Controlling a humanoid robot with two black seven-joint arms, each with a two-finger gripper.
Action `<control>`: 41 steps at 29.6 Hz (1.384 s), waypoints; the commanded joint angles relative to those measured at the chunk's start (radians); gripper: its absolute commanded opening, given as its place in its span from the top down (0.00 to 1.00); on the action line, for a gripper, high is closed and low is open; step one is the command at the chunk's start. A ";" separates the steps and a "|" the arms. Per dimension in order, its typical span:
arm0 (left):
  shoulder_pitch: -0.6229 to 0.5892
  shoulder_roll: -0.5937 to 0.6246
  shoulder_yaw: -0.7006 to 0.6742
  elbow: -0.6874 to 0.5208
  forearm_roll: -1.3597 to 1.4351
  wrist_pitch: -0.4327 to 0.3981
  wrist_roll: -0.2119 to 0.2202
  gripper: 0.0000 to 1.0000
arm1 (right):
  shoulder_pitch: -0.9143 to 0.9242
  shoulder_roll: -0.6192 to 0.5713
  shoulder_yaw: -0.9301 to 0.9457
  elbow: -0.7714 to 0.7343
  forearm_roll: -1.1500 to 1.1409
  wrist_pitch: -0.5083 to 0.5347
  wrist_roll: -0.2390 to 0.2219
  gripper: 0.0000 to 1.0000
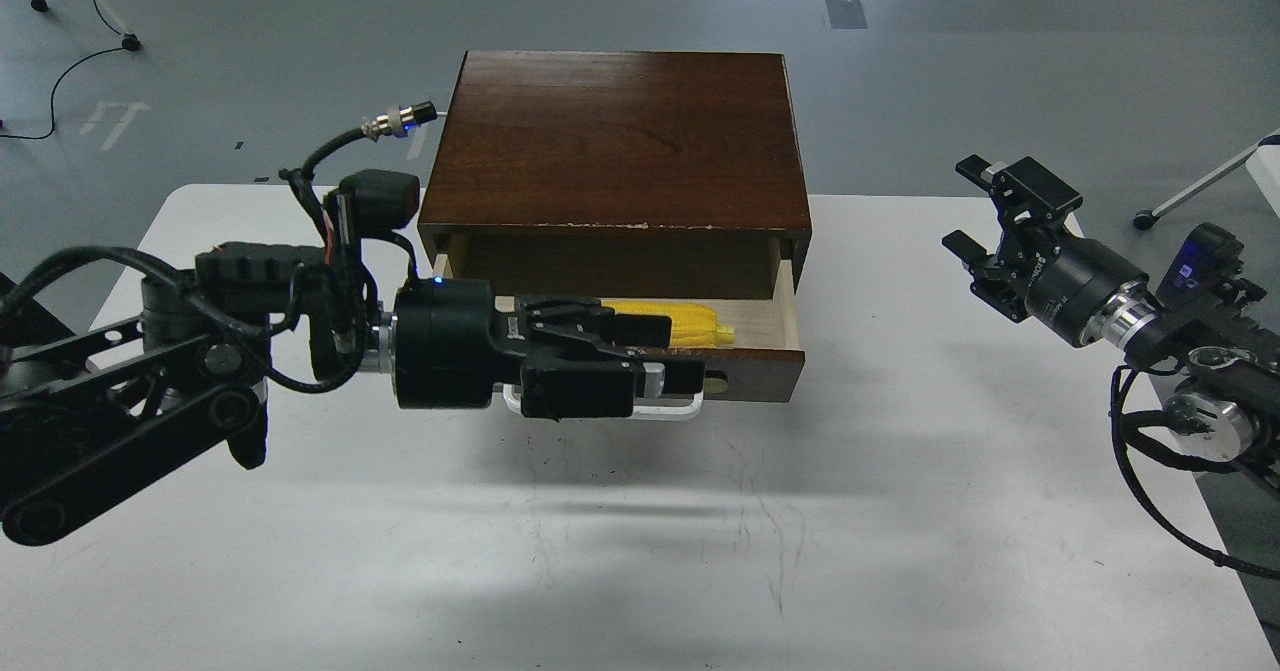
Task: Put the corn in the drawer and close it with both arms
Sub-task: 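Swing the left gripper toward the drawer front and lower it, then position the left gripper tip against the drawer front below the handle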
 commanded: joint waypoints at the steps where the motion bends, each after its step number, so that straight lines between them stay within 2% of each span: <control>1: 0.107 0.009 0.010 -0.004 0.002 0.000 0.000 1.00 | -0.003 0.001 0.000 0.000 0.000 0.000 0.000 0.01; 7: 0.255 0.015 -0.001 0.002 -0.001 0.018 0.000 1.00 | -0.011 0.003 0.000 0.001 0.000 -0.001 0.000 0.01; 13: 0.365 0.032 -0.005 0.032 -0.049 0.108 0.000 1.00 | -0.025 0.003 0.000 0.001 0.000 0.000 0.000 0.01; 23: 0.393 0.035 -0.016 0.057 -0.152 0.220 0.000 1.00 | -0.039 0.006 -0.001 0.003 0.000 0.000 0.000 0.01; 41: 0.393 0.028 -0.031 0.140 -0.141 0.245 0.000 1.00 | -0.040 0.011 -0.008 0.003 0.000 0.000 0.000 0.01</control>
